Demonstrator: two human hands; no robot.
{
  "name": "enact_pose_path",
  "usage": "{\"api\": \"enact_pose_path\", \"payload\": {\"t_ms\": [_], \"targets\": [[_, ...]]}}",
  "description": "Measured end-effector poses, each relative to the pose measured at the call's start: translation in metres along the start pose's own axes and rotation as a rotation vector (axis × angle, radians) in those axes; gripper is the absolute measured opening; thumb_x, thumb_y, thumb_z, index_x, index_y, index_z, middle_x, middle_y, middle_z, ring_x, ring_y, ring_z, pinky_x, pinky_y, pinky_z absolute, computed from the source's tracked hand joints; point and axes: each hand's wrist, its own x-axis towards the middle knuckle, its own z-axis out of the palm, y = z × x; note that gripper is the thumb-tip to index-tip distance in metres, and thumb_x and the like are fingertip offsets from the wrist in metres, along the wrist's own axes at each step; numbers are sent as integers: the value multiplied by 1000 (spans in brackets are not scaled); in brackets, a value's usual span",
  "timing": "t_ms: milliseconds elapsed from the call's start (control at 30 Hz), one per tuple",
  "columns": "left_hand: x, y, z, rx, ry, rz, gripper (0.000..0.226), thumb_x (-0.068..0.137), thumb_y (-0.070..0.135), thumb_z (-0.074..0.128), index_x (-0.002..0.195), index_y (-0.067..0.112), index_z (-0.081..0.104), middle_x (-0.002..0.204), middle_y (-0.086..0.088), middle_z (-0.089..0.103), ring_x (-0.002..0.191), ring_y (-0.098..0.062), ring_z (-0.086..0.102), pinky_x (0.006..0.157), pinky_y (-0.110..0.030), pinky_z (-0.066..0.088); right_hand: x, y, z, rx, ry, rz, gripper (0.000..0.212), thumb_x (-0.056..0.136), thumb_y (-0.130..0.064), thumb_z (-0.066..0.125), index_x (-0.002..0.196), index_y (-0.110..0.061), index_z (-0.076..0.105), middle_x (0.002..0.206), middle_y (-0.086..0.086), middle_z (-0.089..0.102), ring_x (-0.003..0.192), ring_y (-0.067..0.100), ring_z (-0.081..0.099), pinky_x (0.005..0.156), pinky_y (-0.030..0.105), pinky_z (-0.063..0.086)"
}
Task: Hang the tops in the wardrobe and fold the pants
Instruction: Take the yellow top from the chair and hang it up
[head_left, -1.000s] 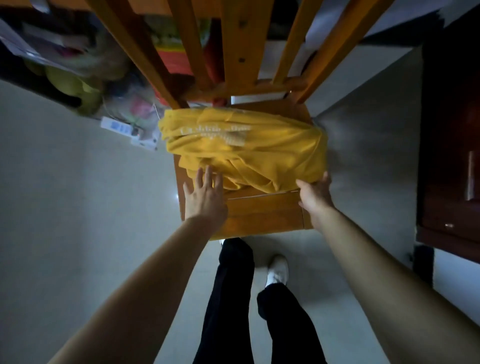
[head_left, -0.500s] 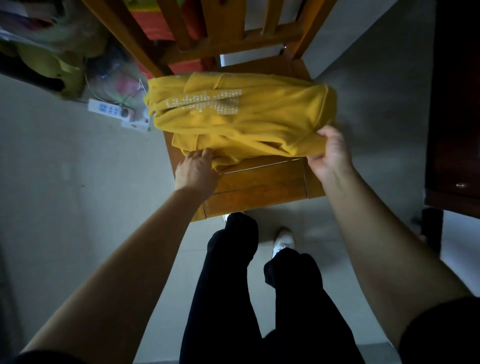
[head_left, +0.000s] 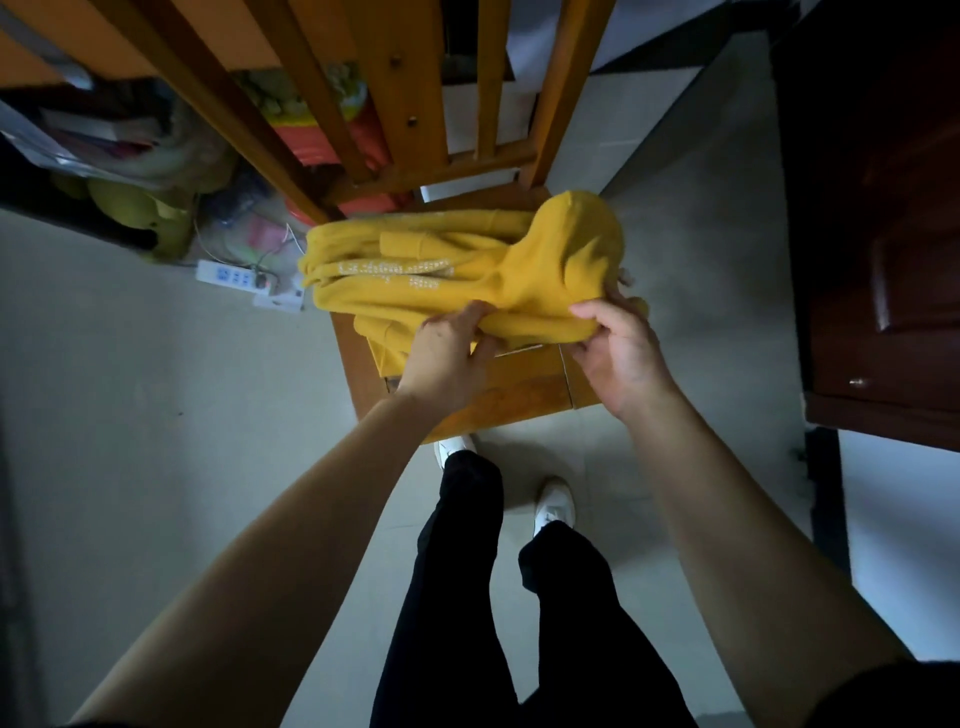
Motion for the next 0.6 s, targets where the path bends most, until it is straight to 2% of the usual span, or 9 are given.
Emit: {"api": "enact_pose_path", "payload": {"t_ms": [67,133,167,233,300,367,433,500,600], "targets": [[1,26,-27,-216,106,-222,24,93,24,46,107,8,59,79,-4,63,73,-24,58,65,-34,44,-10,-14,3,74,15,37,35,84,-19,54,117,-16,63,104,7,66,102,25,62,98,41,46],[4,52,-60,-435,226,-324,21,96,23,42,95,8,57,71,6,53,68,-10,50,63,-29,42,-17,-25,8,24,36,54,38,95,-22,46,132,-19,57,114,6,63,109,24,61,101,42,47],[5,69,-78,-457,262,-316,24,96,23,42,90,6,57,67,8,49,64,-5,47,60,-25,40,-19,-29,11,-114,52,45,42,97,-21,48,138,-23,51,122,5,61,115,24,60,102,44,47],[1,109,-108,-523,244,-244,25,94,17,43,76,7,57,59,12,45,55,-1,44,52,-17,38,-23,-32,12,-555,73,-12,66,87,-17,63,146,-31,36,134,1,52,125,24,53,104,47,46],[-7,152,-138,-661,202,-137,28,89,7,45,62,12,48,51,15,41,49,0,40,47,-13,35,-29,-35,11,-982,95,-44,94,80,-17,74,153,-35,17,150,3,32,137,27,37,110,52,40],[-15,185,-167,-741,174,-18,25,78,7,42,55,14,41,49,14,39,49,-1,38,48,-14,34,-35,-38,7,-1272,123,-51,109,78,-26,80,156,-32,3,159,4,11,145,35,19,116,55,30],[-23,206,-196,-800,192,45,17,70,11,42,55,6,40,54,-5,38,54,-10,40,53,-19,37,-35,-42,0,-1438,129,-58,103,82,-45,75,156,-29,5,162,6,8,146,39,14,116,55,27],[-27,216,-224,-939,297,15,18,66,17,44,61,0,42,62,-17,36,65,-23,41,63,-30,42,-37,-51,0,-1509,160,-57,88,87,-60,61,155,-27,17,158,10,22,143,41,24,113,55,31],[-28,214,-268,-1222,463,-71,5,62,17,43,64,12,44,74,-15,39,80,-31,44,75,-46,44,-47,-69,11,-1452,186,-128,54,97,-53,46,139,-18,44,138,16,49,126,41,46,101,49,44]]}}
